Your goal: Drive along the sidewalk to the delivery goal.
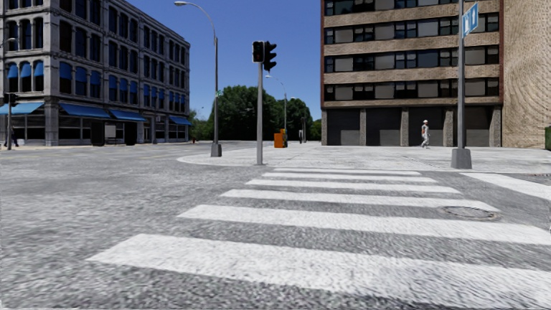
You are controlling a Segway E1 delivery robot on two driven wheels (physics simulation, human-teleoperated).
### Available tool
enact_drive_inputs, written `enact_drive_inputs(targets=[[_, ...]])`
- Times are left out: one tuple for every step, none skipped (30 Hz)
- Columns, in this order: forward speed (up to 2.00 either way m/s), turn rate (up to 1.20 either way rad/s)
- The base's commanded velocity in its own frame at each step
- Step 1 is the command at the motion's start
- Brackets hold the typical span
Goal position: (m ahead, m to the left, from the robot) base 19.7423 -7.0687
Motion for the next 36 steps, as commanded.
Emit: enact_drive_inputs(targets=[[2.00, -0.53], [2.00, -0.53], [2.00, -0.53], [2.00, -0.53], [2.00, -0.53], [2.00, -0.53], [2.00, -0.53], [2.00, -0.53], [2.00, -0.53], [2.00, -0.53], [2.00, -0.53], [2.00, -0.53], [2.00, -0.45], [2.00, -0.45], [2.00, 0.00], [2.00, 0.00], [2.00, 0.00], [2.00, 0.00], [2.00, 0.00], [2.00, 0.00], [2.00, 0.00], [2.00, 0.00], [2.00, 0.00], [2.00, 0.00], [2.00, 0.00], [2.00, 0.00], [2.00, 0.00], [2.00, 0.00], [2.00, 0.00], [2.00, 0.00], [2.00, 0.00], [2.00, 0.00], [2.00, 0.00], [2.00, 0.00], [2.00, 0.00], [2.00, 0.00]])
